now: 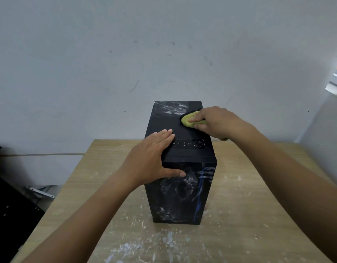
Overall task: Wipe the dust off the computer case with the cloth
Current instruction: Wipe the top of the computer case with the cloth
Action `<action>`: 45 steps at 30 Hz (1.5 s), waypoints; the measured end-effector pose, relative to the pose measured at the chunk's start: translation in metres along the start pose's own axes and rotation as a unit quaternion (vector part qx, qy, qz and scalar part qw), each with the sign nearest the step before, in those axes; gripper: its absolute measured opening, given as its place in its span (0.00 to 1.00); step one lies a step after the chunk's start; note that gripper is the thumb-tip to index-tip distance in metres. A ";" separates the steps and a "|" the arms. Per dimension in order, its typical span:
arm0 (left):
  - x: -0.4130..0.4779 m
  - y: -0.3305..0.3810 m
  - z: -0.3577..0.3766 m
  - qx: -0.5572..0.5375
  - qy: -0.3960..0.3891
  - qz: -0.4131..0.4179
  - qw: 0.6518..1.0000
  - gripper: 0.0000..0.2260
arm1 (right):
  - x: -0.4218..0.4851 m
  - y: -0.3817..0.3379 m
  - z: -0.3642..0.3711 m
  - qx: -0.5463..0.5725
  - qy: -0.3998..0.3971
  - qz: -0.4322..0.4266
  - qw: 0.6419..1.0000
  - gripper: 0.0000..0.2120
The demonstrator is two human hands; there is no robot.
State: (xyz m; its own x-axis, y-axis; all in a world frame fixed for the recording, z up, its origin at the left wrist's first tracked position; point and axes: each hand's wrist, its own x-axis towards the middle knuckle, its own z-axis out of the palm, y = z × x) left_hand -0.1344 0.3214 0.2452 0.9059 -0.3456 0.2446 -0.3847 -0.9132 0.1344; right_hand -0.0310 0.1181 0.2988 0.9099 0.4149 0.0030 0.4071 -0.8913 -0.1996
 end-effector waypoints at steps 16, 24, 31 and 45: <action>0.015 0.005 -0.012 0.000 -0.095 -0.027 0.995 0.54 | -0.035 -0.008 0.015 -0.023 0.014 -0.051 0.998 0.19; 0.018 0.004 -0.008 -0.002 -0.091 -0.026 0.995 0.56 | -0.033 0.001 0.012 0.014 0.006 -0.057 0.998 0.17; 0.017 0.006 -0.010 -0.010 -0.086 -0.032 0.996 0.56 | 0.020 0.016 0.014 0.051 0.037 0.009 0.998 0.16; 0.017 0.006 -0.008 -0.009 -0.082 -0.032 0.996 0.56 | -0.019 0.002 0.022 -0.006 0.051 0.001 0.999 0.18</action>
State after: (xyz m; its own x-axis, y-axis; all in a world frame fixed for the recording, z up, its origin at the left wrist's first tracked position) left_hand -0.1229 0.3123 0.2581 0.9448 -0.3191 0.0745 -0.3272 -0.9311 0.1613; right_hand -0.0491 0.1128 0.2764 0.9137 0.3931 0.1036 0.4060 -0.8944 -0.1874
